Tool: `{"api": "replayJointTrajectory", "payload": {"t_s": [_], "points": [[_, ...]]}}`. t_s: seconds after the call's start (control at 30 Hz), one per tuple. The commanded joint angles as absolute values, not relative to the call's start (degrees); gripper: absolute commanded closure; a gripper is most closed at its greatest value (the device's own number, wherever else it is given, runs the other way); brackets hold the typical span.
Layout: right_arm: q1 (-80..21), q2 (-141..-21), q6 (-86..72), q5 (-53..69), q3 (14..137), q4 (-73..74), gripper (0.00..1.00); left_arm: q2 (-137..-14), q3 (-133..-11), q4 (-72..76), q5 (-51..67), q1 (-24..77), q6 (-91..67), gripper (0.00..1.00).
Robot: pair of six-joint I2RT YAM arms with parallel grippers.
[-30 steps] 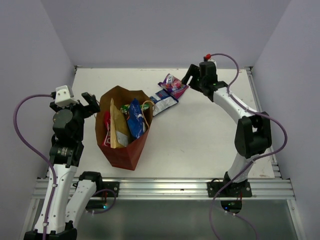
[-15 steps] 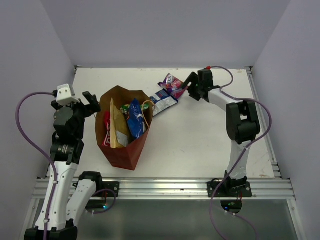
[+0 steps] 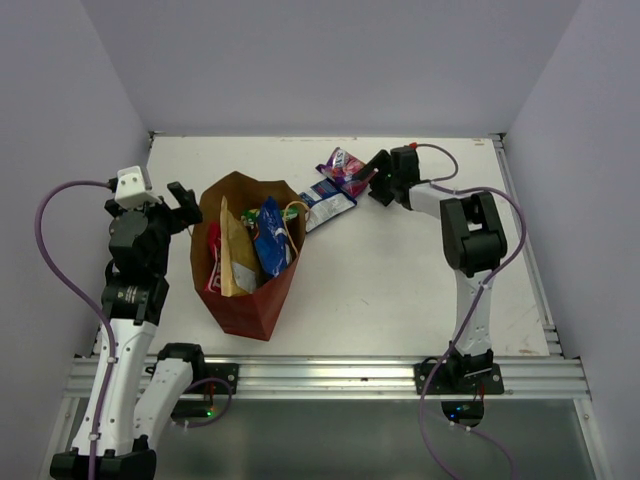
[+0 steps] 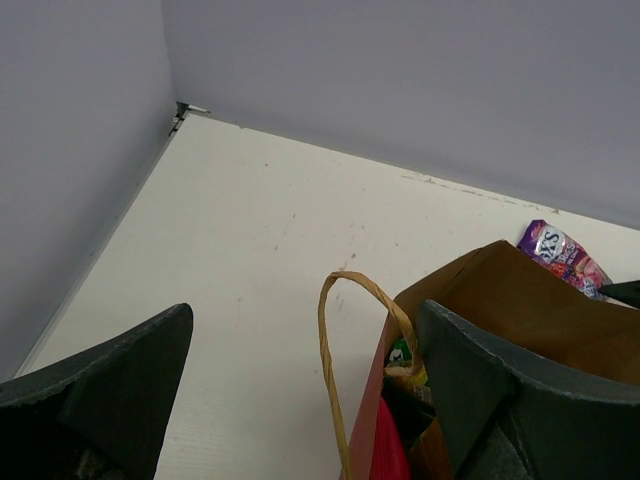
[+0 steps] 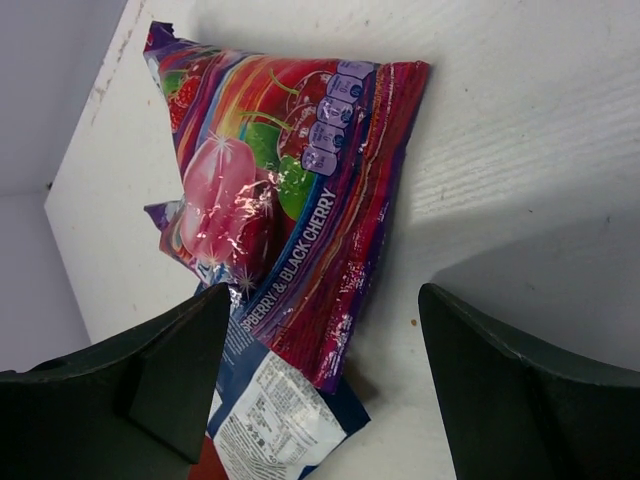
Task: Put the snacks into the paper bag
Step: Pick up the snack from the center of the board.
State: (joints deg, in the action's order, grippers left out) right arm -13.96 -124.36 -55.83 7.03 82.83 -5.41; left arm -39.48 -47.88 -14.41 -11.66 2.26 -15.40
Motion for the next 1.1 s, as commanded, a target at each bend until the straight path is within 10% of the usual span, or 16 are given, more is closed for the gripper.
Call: {"api": "replayJointTrajectory", "payload": {"t_s": [0.0,0.37,0.83,1.07], "points": [[-13.89,-126.47,-58.88,8.08,84.55,-10.54,0.2,-39.38,-47.81,-11.69,-10.63,1.67,-14.68,0.04],[-13.71,-132.19,-60.38,8.96,85.87,-14.94,0.33,-39.55,-47.72,-11.6,-10.55,1.67,-14.77,0.04],[-11.87,-133.07,-60.65,10.28,81.48,-20.56,0.99,-39.46,-47.64,-11.43,-10.46,1.67,-14.77,0.04],[-10.55,-124.82,-56.0,9.76,75.24,-21.27,1.0,-39.11,-47.55,-11.34,-10.55,1.67,-14.77,0.04]]}}
